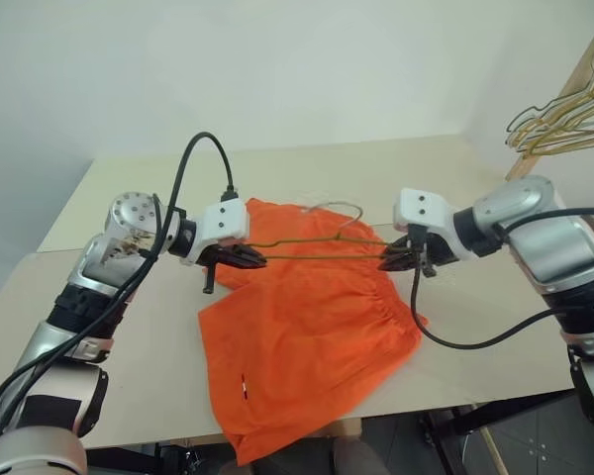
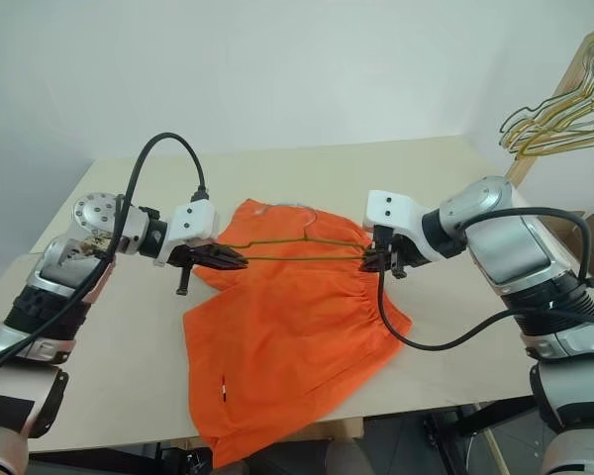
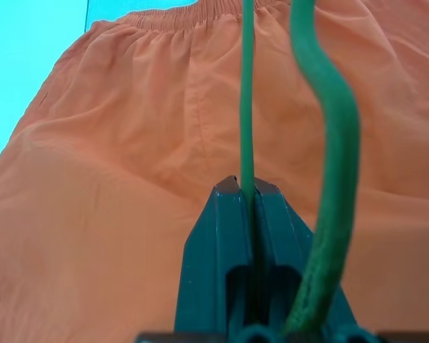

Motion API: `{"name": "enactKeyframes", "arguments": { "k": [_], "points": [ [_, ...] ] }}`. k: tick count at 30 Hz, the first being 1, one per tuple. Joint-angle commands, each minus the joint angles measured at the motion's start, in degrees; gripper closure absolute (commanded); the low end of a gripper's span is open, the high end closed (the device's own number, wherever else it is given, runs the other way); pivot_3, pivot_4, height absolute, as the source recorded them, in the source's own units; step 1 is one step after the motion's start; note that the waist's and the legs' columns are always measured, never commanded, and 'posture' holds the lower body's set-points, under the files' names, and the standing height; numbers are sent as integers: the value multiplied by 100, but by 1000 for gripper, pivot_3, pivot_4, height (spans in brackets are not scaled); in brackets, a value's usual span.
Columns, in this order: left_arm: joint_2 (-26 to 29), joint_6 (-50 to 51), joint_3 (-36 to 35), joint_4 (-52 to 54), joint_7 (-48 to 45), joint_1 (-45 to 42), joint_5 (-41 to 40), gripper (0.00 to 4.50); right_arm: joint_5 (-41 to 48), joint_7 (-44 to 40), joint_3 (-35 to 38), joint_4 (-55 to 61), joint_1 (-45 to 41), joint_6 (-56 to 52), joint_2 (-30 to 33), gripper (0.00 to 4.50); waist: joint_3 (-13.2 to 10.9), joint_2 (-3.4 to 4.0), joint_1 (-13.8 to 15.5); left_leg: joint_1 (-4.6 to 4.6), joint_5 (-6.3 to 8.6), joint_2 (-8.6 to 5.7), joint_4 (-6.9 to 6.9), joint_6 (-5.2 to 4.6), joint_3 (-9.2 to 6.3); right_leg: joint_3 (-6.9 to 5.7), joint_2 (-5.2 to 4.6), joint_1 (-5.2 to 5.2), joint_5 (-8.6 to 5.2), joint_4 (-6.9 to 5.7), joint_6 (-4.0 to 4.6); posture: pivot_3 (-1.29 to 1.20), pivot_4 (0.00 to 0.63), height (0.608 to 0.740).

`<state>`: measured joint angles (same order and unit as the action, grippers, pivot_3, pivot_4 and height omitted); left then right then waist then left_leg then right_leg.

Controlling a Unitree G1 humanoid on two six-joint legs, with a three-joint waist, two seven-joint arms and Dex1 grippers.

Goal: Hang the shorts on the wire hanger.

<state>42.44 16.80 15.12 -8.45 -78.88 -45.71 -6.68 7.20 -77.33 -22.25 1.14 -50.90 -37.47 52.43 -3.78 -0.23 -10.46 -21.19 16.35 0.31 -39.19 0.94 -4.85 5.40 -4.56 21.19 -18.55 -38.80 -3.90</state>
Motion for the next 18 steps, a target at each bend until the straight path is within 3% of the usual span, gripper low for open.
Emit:
{"name": "enactKeyframes", "arguments": {
  "k": [1, 3, 9, 10, 11, 18],
  "points": [
    [2, -328, -79, -48, -50, -125, 8, 4500, 58, -53, 250, 222, -13, -92, 109, 4485, 0, 0, -1, 0, 0, 0, 0, 0, -1, -1, 0, 0, 0, 0, 0, -112, 0, 740],
    [19, -408, -68, -111, -105, -100, 0, 4500, 169, -99, 337, 312, 66, -173, 162, 4485, 0, 0, 0, 0, 0, 0, 0, 0, -1, 0, 0, 1, 0, -1, 0, -112, 0, 740],
    [-11, -610, -111, -297, -256, -115, -83, 3062, 455, -59, 606, 590, 327, -494, 312, 4500, 0, 0, -1, 0, 0, -1, -1, 0, -1, -1, -1, 1, 0, -4, 0, -123, 0, 740],
    [-22, -633, -109, -342, -257, -139, -66, 2623, 483, -39, 639, 619, 358, -533, 327, 4500, 0, 0, -1, 0, 0, -1, -1, 0, -1, -1, -1, 1, 0, -5, 0, -128, 0, 740],
    [-35, -655, -107, -381, -262, -162, -54, 2510, 507, -16, 673, 654, 392, -572, 337, 4500, 1, 0, -4, 0, 0, 0, -2, 0, -2, -1, -1, 1, 0, -6, 0, -132, 0, 740],
    [-22, -919, -183, -845, -428, -377, -37, 373, 911, 104, 1021, 929, 667, -1055, 404, 4500, 1, -1, -19, 0, 0, 0, -3, -1, -1, -2, 0, 1, 0, -7, 0, -142, 0, 740]
  ]
}}
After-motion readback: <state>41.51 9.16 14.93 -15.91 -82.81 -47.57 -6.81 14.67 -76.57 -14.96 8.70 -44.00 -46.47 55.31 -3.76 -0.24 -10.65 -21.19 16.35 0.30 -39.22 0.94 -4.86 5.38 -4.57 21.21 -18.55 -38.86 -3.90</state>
